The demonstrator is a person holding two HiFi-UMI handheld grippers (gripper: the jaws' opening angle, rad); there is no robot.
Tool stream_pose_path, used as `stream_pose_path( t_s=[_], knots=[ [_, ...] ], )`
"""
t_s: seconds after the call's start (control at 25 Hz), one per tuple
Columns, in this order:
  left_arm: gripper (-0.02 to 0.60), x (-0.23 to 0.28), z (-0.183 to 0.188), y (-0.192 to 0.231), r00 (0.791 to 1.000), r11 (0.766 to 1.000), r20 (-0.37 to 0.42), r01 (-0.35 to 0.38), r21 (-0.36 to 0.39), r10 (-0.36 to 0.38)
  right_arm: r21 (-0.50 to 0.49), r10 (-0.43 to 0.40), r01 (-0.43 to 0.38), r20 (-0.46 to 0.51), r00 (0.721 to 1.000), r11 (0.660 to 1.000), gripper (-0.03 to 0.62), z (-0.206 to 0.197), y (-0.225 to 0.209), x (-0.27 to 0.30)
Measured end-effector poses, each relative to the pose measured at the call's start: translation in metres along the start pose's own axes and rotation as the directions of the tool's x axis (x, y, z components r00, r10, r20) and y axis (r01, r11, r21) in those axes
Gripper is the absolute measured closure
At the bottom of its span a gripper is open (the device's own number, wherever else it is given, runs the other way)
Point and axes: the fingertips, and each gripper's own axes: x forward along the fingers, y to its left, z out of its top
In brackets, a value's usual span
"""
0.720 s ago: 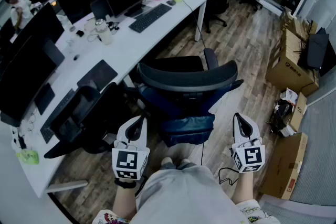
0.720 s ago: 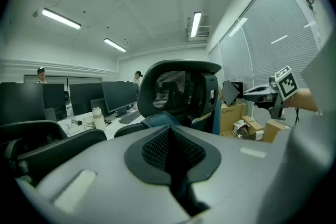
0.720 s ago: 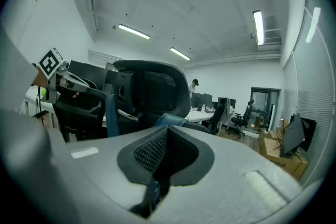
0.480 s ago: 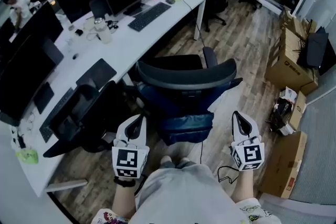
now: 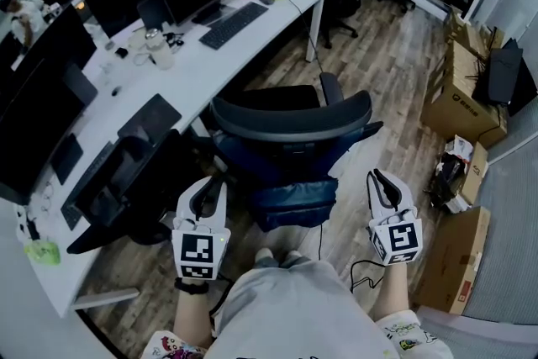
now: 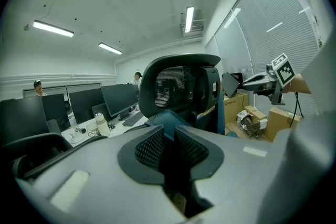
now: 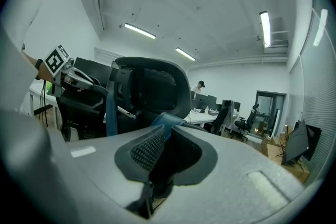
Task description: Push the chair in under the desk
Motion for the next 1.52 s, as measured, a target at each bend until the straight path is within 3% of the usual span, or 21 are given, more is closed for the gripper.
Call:
stream_pose_path(
  t_s=[0.52,0.76,1.0,1.24,1.52],
  knots=[
    [0.411,0.030,-0.006,0.010,0.998,0.983,-0.053,0.032,0.183,-0.023,-0.178,0.112,-0.123,-0.069,0.991,0.976,0.438,-0.003,0.000,0.033],
    [0.350,0.048,-0.010,0.024,0.996,0.955,-0.084,0.042,0.294,-0.018,-0.297,0.119,-0.147,-0.111,0.987,0.943,0.377,-0.004,-0.010,0.052],
    [0.296,0.064,-0.018,0.036,0.991,0.918,-0.133,0.053,0.393,-0.001,-0.391,0.099,-0.154,-0.158,0.983,0.907,0.357,-0.012,-0.027,0.072],
    [0.262,0.080,-0.023,0.040,0.986,0.885,-0.167,0.080,0.460,-0.003,-0.492,0.102,-0.196,-0.212,0.972,0.848,0.339,-0.023,-0.032,0.092],
    [0.225,0.086,-0.028,0.048,0.980,0.853,-0.198,0.107,0.511,-0.005,-0.552,0.110,-0.224,-0.233,0.966,0.803,0.335,-0.029,-0.036,0.110]
  ],
)
